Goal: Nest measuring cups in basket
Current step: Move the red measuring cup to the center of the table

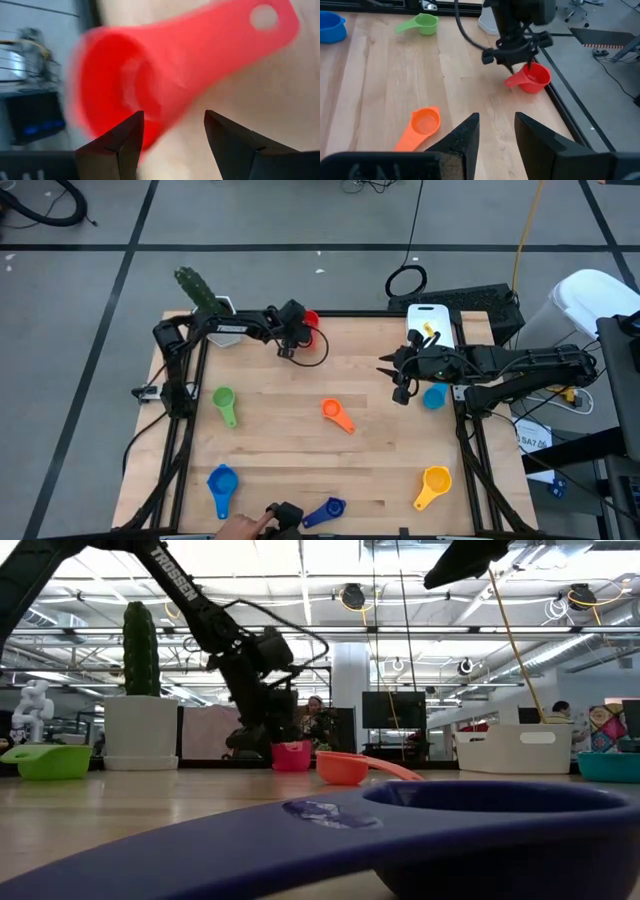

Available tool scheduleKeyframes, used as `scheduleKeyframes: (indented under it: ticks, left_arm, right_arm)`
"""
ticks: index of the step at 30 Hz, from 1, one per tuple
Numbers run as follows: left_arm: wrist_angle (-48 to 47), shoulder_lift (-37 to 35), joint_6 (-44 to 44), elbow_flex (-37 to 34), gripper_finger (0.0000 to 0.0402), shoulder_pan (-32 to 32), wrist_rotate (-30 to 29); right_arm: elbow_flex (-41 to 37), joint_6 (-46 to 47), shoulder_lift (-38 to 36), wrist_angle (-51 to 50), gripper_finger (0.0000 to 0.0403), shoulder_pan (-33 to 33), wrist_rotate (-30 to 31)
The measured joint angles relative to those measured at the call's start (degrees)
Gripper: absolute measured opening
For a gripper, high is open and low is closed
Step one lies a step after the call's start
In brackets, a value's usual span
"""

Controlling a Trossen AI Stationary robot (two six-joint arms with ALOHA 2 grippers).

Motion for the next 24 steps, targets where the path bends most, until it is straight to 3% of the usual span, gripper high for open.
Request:
scheduleKeyframes:
  ticks: [12, 24]
  left_arm:
    - [0.37, 0.53, -2.47, 0.14, 0.0196, -2.16, -3.18]
    - [-5.52, 0.57, -7.23, 0.11, 0.0014, -7.16, -2.87]
  right_arm:
    - [0.0, 0.09, 0.0, -0.52, 0.0118, 0.0, 0.0]
    - [0.0, 0.2, 0.0, -1.12, 0.0118, 0.0, 0.0]
